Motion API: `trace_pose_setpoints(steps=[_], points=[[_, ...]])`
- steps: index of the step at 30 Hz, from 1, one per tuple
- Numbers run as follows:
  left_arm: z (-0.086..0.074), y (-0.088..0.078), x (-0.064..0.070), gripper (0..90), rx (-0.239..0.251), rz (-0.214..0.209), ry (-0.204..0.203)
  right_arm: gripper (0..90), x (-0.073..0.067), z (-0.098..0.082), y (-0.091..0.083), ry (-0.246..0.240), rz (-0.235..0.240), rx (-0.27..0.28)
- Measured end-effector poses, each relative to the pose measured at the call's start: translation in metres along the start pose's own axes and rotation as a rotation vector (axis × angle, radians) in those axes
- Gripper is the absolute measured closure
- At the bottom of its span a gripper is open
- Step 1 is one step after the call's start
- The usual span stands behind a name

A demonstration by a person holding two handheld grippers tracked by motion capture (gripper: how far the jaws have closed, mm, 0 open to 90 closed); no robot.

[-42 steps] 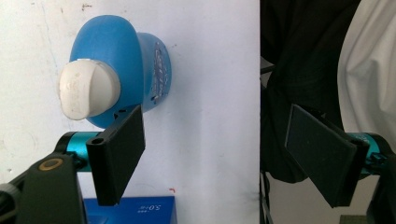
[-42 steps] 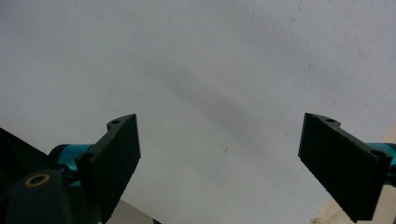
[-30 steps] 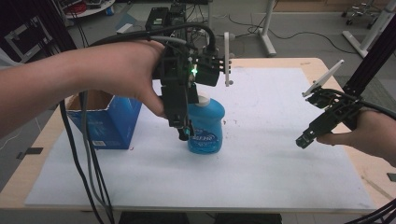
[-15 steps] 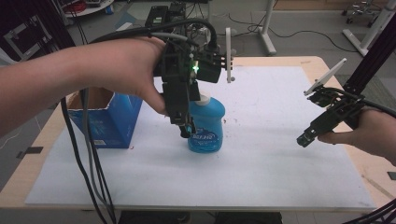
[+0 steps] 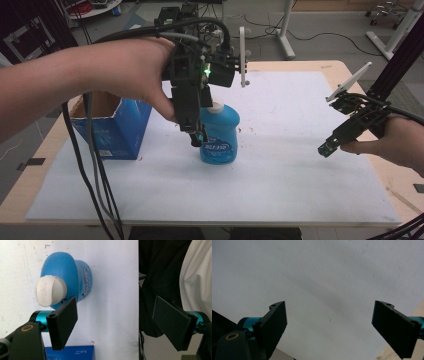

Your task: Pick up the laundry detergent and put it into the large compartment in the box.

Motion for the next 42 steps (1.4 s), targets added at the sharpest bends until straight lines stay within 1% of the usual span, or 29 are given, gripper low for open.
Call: trace_pose_setpoints(steps=[2, 8, 14, 18, 26, 28, 30, 32, 34, 36, 40, 42], points=[[0.000, -0.001, -0.001, 20.2, 0.000, 0.002, -0.002, 12.1, 0.001, 0.000, 0.000, -0.003, -0.006, -0.003], [0.001, -0.009, -0.008, 20.2, 0.004, 0.007, -0.002, 12.0, 0.001, 0.000, 0.000, 0.001, 0.002, 0.005], [0.002, -0.018, -0.020, 20.2, 0.023, 0.028, -0.017, 12.0, 0.000, 0.002, -0.001, -0.002, -0.001, 0.007], [0.002, -0.019, -0.026, 20.2, 0.025, 0.029, -0.026, 12.0, 0.000, 0.003, -0.001, -0.007, -0.002, 0.012], [0.001, -0.012, -0.040, 20.2, 0.020, 0.038, -0.032, 12.0, 0.000, 0.003, -0.001, -0.010, -0.001, 0.011], [0.001, -0.010, -0.043, 20.2, 0.014, 0.043, -0.021, 12.0, 0.000, 0.002, -0.001, -0.005, -0.001, 0.008], [0.002, -0.007, -0.045, 20.2, 0.011, 0.039, -0.019, 12.1, 0.000, 0.002, -0.001, -0.005, 0.001, 0.009], [0.002, -0.005, -0.048, 20.2, 0.010, 0.046, -0.014, 12.0, 0.000, 0.002, -0.001, -0.003, -0.002, 0.013], [0.003, -0.002, -0.050, 20.2, 0.010, 0.042, -0.015, 12.0, 0.000, 0.001, -0.001, -0.004, 0.001, 0.013], [0.005, 0.002, -0.052, 20.2, 0.009, 0.040, -0.007, 12.0, 0.001, 0.000, -0.002, -0.001, 0.000, 0.007], [0.007, 0.010, -0.054, 20.2, -0.013, 0.039, 0.007, 12.1, 0.001, 0.001, -0.002, 0.001, -0.001, 0.011], [0.008, 0.013, -0.055, 20.2, -0.016, 0.039, 0.009, 12.1, 0.001, 0.001, -0.002, 0.001, 0.000, 0.014]])
Point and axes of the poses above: each handheld gripper's, and its own axes: y roughly forward along the jaws, z roughly out of its top, x roughly to its right, the point moved 7 cm from there along y, roughly forward along the jaws, and after that the axes turned 12 degrees about z, right-handed, at the moved point
